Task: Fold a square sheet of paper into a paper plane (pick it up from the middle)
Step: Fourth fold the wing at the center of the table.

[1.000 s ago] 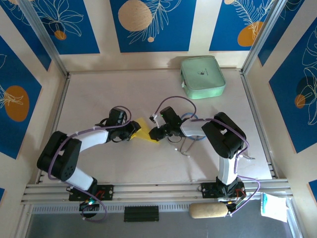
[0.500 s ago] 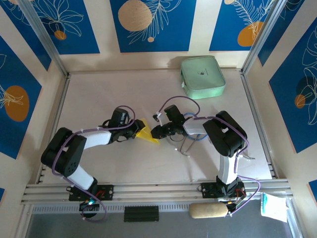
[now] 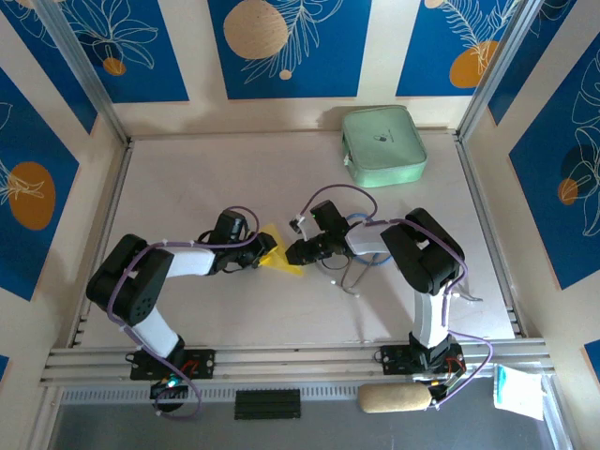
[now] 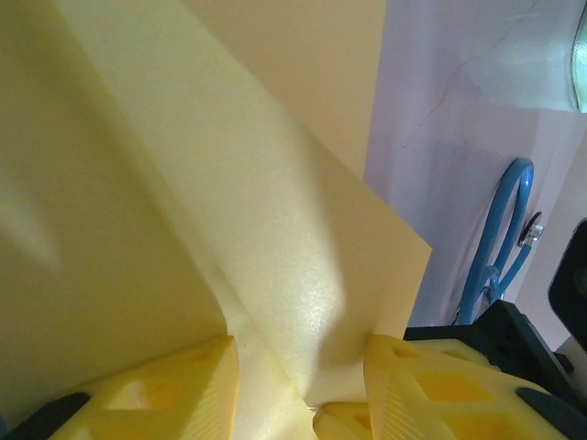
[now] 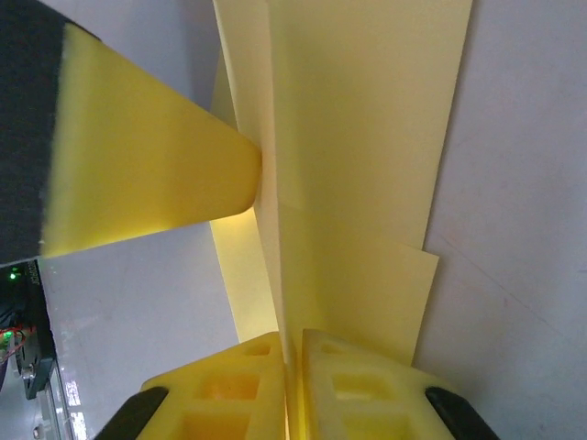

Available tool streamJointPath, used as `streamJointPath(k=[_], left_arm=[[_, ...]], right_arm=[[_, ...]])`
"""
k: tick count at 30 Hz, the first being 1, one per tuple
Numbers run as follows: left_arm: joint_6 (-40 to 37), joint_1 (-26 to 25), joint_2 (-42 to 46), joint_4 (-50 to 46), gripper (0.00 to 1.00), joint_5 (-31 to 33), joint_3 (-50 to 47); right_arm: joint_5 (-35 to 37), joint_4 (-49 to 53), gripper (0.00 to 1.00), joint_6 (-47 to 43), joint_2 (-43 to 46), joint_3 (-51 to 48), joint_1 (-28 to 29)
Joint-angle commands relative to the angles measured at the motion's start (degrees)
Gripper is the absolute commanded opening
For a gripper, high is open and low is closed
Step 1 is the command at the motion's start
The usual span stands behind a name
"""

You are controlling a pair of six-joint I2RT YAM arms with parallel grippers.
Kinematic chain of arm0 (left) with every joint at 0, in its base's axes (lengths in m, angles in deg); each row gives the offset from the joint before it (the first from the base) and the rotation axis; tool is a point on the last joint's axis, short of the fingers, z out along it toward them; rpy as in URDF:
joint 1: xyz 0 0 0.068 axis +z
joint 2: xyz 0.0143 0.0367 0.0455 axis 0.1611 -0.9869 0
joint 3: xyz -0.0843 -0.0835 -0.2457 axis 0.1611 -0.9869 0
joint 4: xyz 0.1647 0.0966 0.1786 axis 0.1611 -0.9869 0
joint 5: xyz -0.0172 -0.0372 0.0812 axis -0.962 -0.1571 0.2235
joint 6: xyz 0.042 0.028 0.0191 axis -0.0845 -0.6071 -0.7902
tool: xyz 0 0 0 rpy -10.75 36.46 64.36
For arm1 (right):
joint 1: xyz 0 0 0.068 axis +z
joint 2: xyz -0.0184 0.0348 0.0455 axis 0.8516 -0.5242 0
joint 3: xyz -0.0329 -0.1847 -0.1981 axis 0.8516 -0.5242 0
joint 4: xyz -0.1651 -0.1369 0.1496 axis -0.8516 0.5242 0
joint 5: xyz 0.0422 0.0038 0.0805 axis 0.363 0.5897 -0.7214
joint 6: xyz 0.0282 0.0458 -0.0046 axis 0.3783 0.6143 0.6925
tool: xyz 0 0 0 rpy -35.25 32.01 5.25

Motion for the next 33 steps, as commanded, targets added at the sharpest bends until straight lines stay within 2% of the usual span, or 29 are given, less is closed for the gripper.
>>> streamJointPath(k=[1,10,21,27,33], left_arm=[[0.4,-0.5,-1.2,0.1,0.41,-0.5,-0.8],[-0.8,-0.5,-1.6,-3.6,0.44,0.1,-0.3],[-4.1,-0.5,-3.2,-17.9,0.46,1.4,4.3],[-4.9,-0.5,-3.2,-18.6,0.49,1.1,5.6],[-8.5,-0.4,2.5,-18.1,0.53,1.7,10.2]], right_arm=[[-1.8,2.5,0.12,1.4,-1.4,0.5,-0.4],[-4.3,3.0,0.12,2.7,-2.3,0.9,-1.7],[-5.1,4.7,0.15,2.6,-2.9,1.8,-2.0],[-5.6,5.7,0.13,2.3,-3.6,2.4,-2.1],[-6.4,7.0,0.1,2.0,-4.4,3.1,-2.3]])
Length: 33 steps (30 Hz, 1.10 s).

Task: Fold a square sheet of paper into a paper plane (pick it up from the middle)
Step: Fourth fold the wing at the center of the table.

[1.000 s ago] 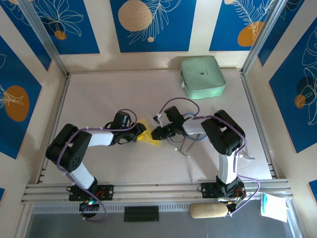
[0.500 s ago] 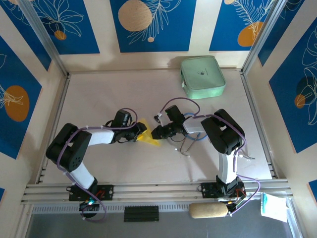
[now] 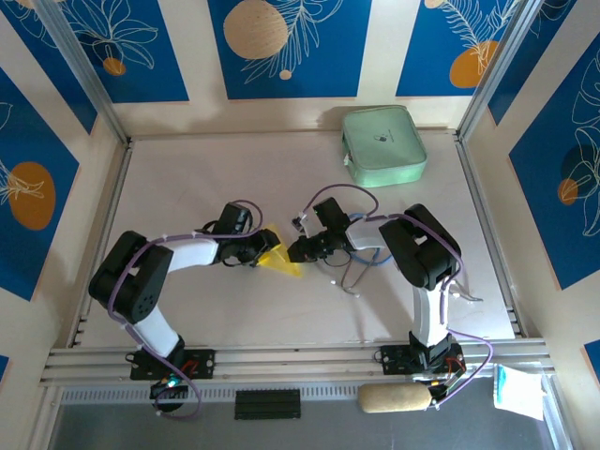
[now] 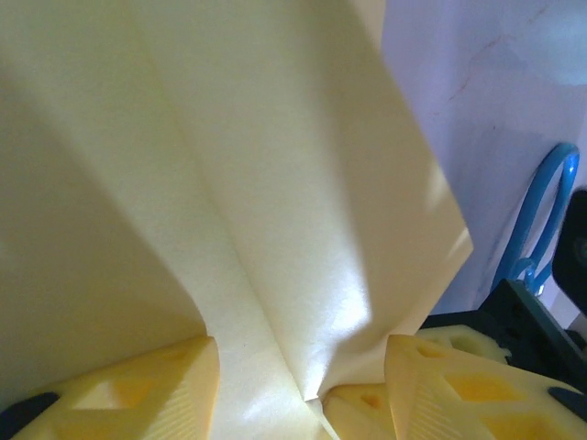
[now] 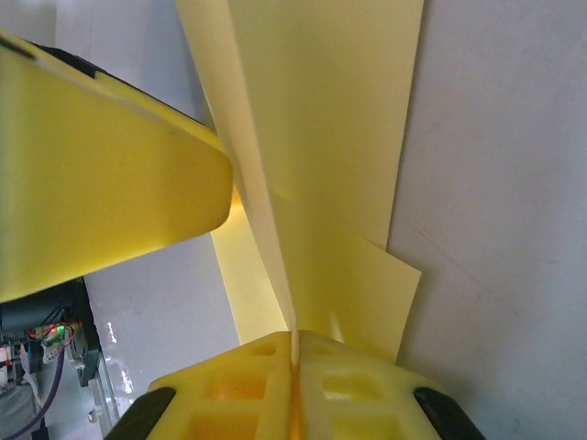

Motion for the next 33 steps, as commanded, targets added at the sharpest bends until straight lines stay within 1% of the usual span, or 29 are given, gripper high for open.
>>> streamJointPath(k=[1,4,7,12,17,20,27,33], left_arm=[[-4.0,0.0,4.4,-4.9,0.54,2.2,3.7],[-5.8,0.5,7.9,-6.9,0.55,4.5,4.7],[-6.1,1.1,10.1,-4.8,0.54,5.3,2.5],[-4.8,1.4,8.8,3.1,0.41,1.9,-0.7],[-3.5,1.4,4.7,7.9,0.25,-1.7,-1.6],[-2.3,1.4,2.4,11.7,0.21,-3.3,-2.4],[-0.8,1.3,-2.0,15.5,0.19,-5.5,-2.0],[-0.8,1.2,-4.1,15.5,0.18,-5.8,-1.6]], right_arm=[[-0.9,4.1,0.1,-0.4,-2.1,0.9,-0.1],[-1.2,4.9,0.09,-0.4,-2.5,1.5,-0.1],[-1.4,5.1,0.1,-0.3,-2.8,1.8,-0.2],[-1.6,5.5,0.1,-0.2,-3.2,2.2,-0.2],[-1.6,6.1,0.1,-0.2,-3.5,2.7,-0.3],[-1.4,6.2,0.1,-0.2,-3.6,2.8,-0.3],[-1.6,6.4,0.11,-0.2,-3.4,2.9,-0.3],[-1.8,6.5,0.13,-0.2,-2.9,2.9,-0.3]])
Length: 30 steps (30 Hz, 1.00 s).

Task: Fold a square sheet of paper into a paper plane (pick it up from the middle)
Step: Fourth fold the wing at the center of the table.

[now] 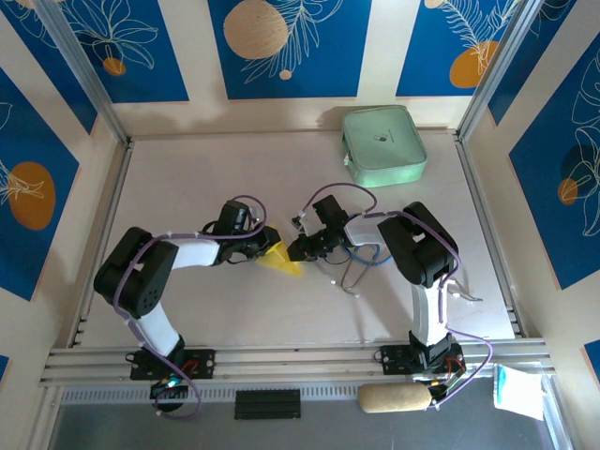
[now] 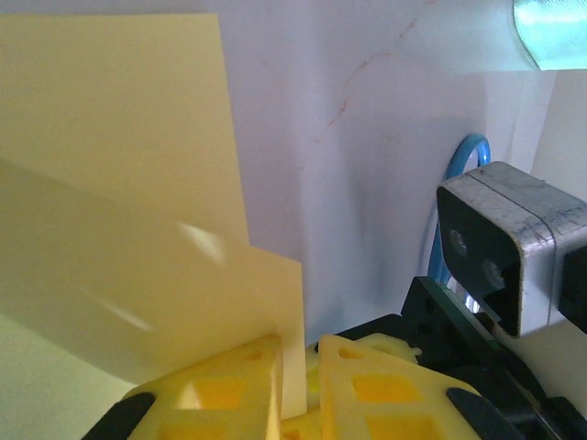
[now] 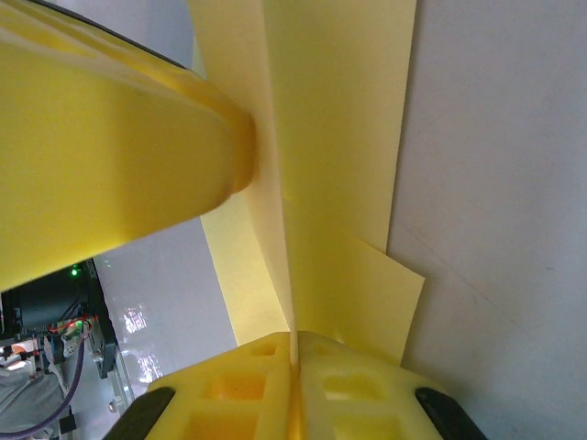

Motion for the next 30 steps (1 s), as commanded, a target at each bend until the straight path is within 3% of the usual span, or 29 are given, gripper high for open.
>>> streamJointPath(k=[1,15,30], left_arm=[[0.5,0.3,-1.4,1.8,0.18,-1.6,0.0],[0.5,0.4,-1.6,1.6,0.18,-1.7,0.1],[0.7,0.3,-1.5,2.0,0.18,-1.9,-0.2]], right_arm=[[0.0,2.5,0.14,-0.1,-1.4,0.3,0.1],[0.6,8.4,0.23,-0.6,6.0,-1.2,-0.5],[3.7,11.9,0.22,-1.9,8.2,-3.9,0.5]])
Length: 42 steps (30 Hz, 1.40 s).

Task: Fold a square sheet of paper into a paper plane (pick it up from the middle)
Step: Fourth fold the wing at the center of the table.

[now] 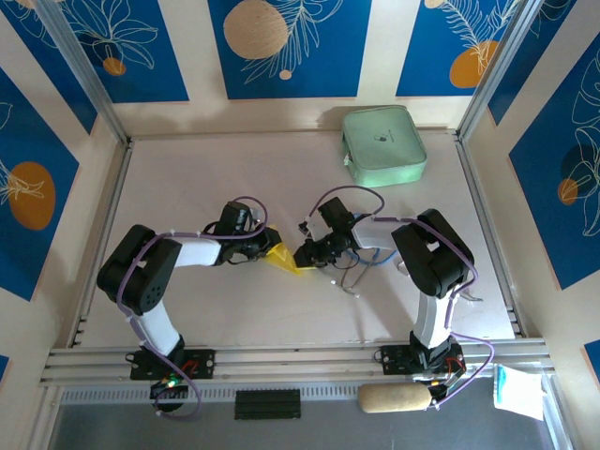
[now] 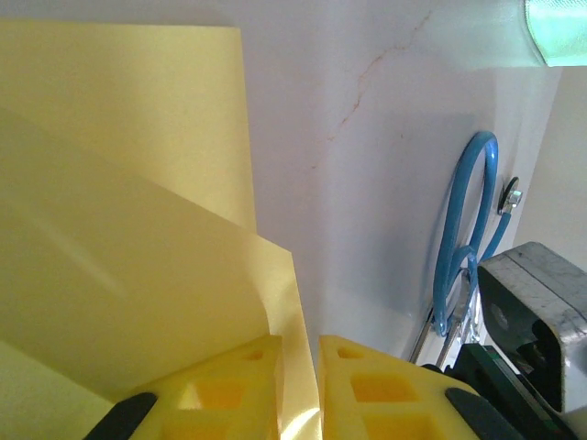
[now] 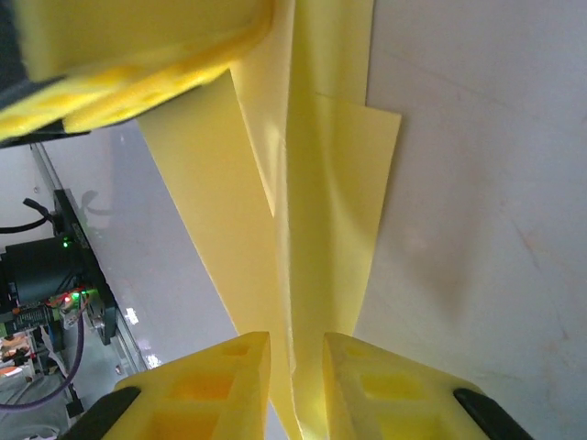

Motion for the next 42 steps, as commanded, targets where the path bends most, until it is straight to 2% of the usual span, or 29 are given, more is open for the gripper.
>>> streamJointPath(k=[1,12,20,27,42], left_arm=[[0.5,0.3,-0.1,1.0,0.18,-1.4,-0.3],[1.4,0.3,0.5,2.0,0.18,-1.7,-1.9],[1.7,0.3,1.5,2.5,0.19,-2.0,-3.3],[1.6,0.3,1.1,3.1,0.2,-2.7,-2.6],[1.8,0.3,1.3,2.4,0.21,-2.7,-2.1]], right_arm=[[0.8,2.3,0.21,-1.4,1.0,-0.5,0.7],[3.7,4.6,0.17,-2.6,0.6,0.7,2.0],[9.0,7.2,0.25,-3.7,5.1,1.0,2.6],[12.4,9.3,0.26,-4.9,6.3,1.2,3.8],[14.0,10.2,0.2,-5.9,3.9,2.9,6.2]])
